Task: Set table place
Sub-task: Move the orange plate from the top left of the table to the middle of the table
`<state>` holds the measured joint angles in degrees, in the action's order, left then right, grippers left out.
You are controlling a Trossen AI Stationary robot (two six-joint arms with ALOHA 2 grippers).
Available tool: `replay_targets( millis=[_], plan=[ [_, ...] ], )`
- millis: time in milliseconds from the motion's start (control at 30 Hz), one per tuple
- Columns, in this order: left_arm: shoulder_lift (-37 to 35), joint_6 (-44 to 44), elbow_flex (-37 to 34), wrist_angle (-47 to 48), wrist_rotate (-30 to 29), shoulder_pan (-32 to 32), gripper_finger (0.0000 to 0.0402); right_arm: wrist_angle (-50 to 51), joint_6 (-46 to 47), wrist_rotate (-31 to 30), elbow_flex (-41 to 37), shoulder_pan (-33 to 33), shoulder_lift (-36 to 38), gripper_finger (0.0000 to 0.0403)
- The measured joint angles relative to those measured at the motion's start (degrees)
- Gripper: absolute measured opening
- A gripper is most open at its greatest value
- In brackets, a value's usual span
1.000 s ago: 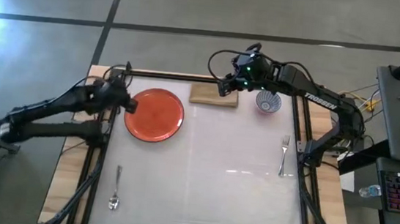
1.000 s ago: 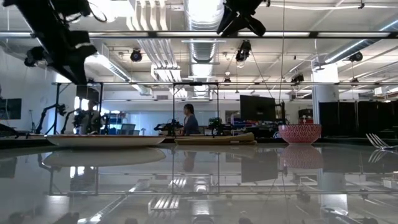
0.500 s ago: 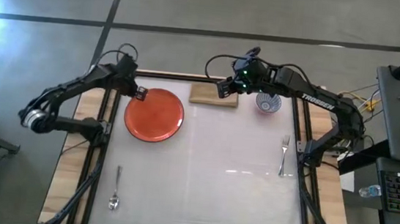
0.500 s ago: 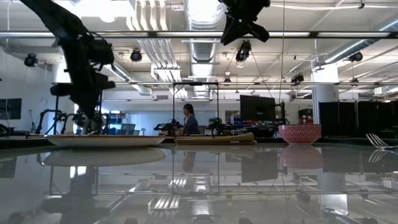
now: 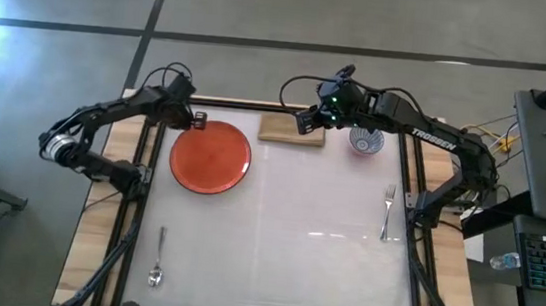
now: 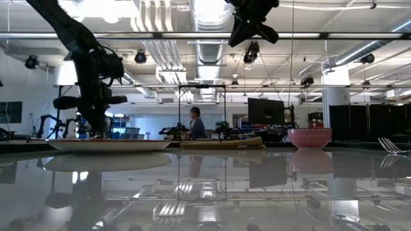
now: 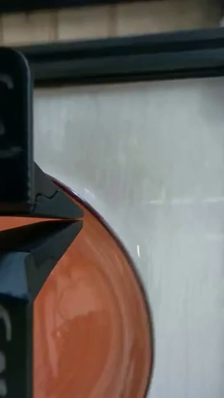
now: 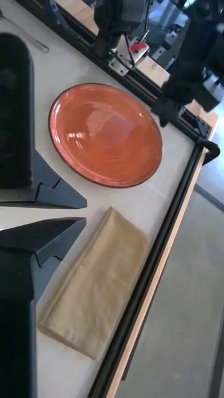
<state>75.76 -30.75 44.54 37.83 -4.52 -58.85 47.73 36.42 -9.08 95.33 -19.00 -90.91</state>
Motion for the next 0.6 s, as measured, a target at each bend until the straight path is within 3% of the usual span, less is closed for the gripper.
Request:
replay_targets(
  millis=[233,600],
  plan=[
    [7.88,-8.82,4.02,-1.27,0.21,-1.87,0.0,-0.14,-0.08,0.07,0.0,0.51,0.02,0.0028],
    [16.36,-5.66,9.28,5.51,-5.38,-0.39,0.0,-0.02,-0.51,0.24,0.0,2.25,0.02,0.0028]
  ],
)
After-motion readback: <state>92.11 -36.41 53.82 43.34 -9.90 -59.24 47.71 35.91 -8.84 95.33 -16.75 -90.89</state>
